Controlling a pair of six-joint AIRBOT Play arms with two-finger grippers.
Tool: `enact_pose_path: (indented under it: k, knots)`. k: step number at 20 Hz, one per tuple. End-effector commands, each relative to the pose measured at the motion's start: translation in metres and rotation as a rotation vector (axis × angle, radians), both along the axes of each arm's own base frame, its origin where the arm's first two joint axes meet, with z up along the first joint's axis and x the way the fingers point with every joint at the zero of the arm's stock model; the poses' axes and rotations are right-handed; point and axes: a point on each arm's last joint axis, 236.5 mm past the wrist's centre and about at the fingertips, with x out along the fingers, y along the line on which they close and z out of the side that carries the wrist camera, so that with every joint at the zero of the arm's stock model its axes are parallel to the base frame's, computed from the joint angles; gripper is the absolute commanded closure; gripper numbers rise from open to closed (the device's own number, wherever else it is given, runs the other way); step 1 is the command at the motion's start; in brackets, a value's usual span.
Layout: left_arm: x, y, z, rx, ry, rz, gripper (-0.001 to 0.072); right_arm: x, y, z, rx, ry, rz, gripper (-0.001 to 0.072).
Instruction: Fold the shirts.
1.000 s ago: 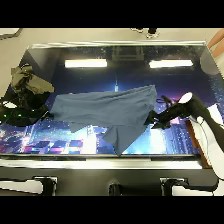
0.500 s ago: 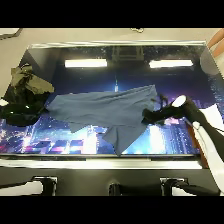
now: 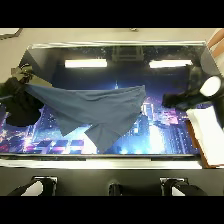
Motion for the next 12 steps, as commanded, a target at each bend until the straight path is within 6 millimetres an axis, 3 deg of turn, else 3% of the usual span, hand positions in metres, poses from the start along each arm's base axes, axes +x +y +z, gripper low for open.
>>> enact_pose_path:
  k: [1,3,6,9,12]
  knots:
    - [-0.019,-0.009,-0.042,-0.035,0.109,-0.013,0.0683,-0.044,0.064,-0.075,0.308,0.245,-0.058,0.0171]
    - [-0.028,-0.011,-0.064,-0.042,0.161,-0.013,0.0683,-0.051,0.093,-0.110,0.474,0.319,-0.133,0.0182]
    - [-0.032,-0.011,-0.073,-0.036,0.179,-0.018,0.0682,-0.052,0.129,-0.142,0.539,0.374,-0.149,0.0184]
    - [-0.032,-0.011,-0.073,-0.036,0.178,-0.018,0.0682,-0.040,0.160,-0.161,0.551,0.346,-0.193,0.0184]
    - [-0.032,-0.010,-0.073,-0.034,0.177,-0.018,0.0682,-0.032,0.172,-0.167,0.593,0.358,-0.276,0.0227]
